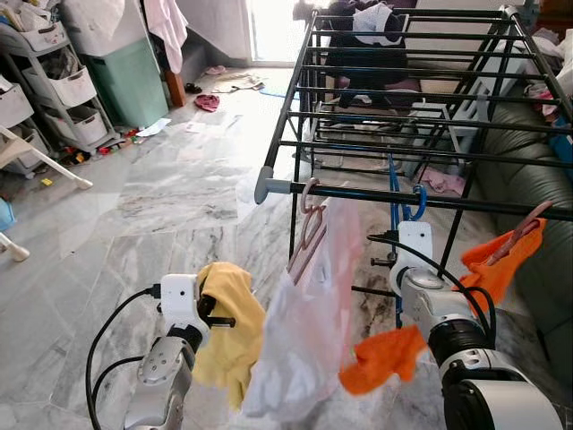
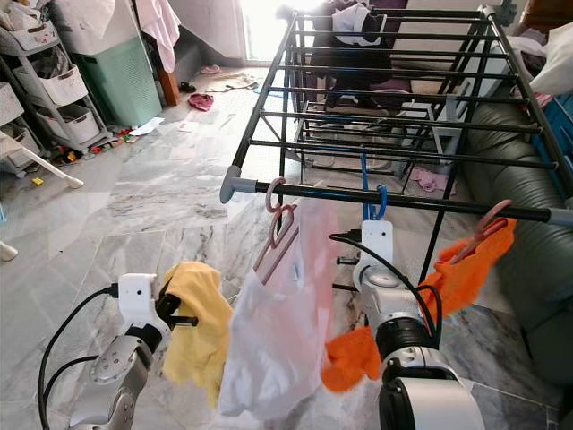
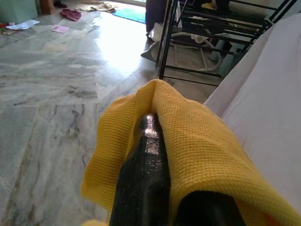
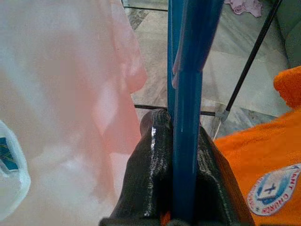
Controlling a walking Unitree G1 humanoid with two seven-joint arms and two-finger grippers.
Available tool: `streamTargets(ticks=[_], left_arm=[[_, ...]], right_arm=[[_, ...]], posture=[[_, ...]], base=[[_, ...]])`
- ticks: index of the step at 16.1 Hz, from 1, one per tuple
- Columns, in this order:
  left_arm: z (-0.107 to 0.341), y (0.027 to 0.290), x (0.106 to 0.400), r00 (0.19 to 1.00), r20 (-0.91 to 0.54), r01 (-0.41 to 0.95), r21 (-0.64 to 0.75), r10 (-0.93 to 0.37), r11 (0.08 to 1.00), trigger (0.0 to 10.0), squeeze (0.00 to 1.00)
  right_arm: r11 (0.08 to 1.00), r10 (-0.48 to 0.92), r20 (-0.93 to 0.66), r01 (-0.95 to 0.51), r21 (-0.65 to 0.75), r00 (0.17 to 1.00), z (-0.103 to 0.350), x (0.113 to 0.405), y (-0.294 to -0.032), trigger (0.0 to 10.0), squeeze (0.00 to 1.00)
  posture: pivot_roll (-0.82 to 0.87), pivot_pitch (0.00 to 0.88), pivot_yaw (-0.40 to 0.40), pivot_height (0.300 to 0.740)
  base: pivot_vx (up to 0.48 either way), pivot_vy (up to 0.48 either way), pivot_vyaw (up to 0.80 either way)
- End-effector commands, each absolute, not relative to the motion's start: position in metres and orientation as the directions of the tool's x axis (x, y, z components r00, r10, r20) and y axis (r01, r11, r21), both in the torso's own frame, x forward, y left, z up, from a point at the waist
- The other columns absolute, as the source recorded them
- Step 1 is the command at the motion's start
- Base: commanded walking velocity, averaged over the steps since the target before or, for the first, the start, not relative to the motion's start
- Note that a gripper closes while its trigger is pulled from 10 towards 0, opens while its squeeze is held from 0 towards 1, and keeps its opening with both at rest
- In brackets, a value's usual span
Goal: Hang hanger
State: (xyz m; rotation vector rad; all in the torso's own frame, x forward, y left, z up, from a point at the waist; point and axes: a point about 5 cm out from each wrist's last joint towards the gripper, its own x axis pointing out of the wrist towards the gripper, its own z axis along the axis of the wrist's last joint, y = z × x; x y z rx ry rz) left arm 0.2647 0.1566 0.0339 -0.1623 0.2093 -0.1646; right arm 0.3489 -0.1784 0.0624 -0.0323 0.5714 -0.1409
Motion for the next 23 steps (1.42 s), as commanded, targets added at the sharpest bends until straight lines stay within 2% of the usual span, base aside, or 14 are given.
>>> streamTargets(ticks=[1,5,6,7,10,13,17,23], left_arm=[[0.042,0.158,0.27,0.97,-0.163,0.155,-0.158,-0.18,0.975,10.0,0.0],[0.04,0.157,0.271,0.967,-0.176,0.16,-0.157,-0.187,0.975,10.0,0.0],[0.04,0.157,0.271,0.966,-0.177,0.16,-0.157,-0.187,0.975,10.0,0.0],[0.04,0.156,0.271,0.966,-0.178,0.161,-0.157,-0.189,0.974,10.0,0.0],[0.04,0.156,0.271,0.965,-0.181,0.163,-0.158,-0.191,0.974,10.0,0.0],[0.038,0.155,0.271,0.964,-0.187,0.163,-0.157,-0.191,0.974,10.0,0.0],[0.038,0.155,0.272,0.962,-0.19,0.165,-0.157,-0.194,0.974,10.0,0.0],[0.038,0.149,0.277,0.954,-0.195,0.196,-0.16,-0.225,0.967,10.0,0.0]], right_arm=[[0.991,-0.13,-0.61,0.126,-0.049,0.782,0.047,0.34,-0.174,10.0,0.0],[0.992,-0.108,-0.631,0.123,-0.019,0.768,0.038,0.335,-0.168,10.0,0.0],[0.992,-0.106,-0.631,0.125,-0.015,0.769,0.038,0.334,-0.168,10.0,0.64],[0.992,-0.106,-0.629,0.127,-0.012,0.77,0.038,0.334,-0.168,10.0,1.0],[0.991,-0.12,-0.611,0.13,-0.028,0.782,0.041,0.336,-0.172,10.0,1.0],[0.987,-0.157,-0.541,0.115,-0.111,0.826,0.048,0.335,-0.177,10.0,1.0],[0.969,-0.208,-0.386,0.135,-0.209,0.899,0.054,0.321,-0.177,10.0,1.0],[0.937,-0.245,-0.261,0.16,-0.309,0.934,0.06,0.3,-0.179,10.0,1.0]], posture=[[-0.16,0.0,0.049,0.74],[-0.16,0.0,0.051,0.74],[-0.16,0.0,0.051,0.74],[-0.16,0.0,0.052,0.74],[-0.16,0.0,0.053,0.74],[-0.16,0.0,0.05,0.74],[-0.18,0.0,0.059,0.74],[-0.21,0.0,0.085,0.74]], base=[[0.0,0.0,0.0],[0.0,0.0,0.0],[0.0,0.0,0.0],[0.0,0.0,0.0],[0.0,0.0,0.0],[0.0,0.0,0.0],[0.0,0.0,0.0],[0.0,0.0,0.0]])
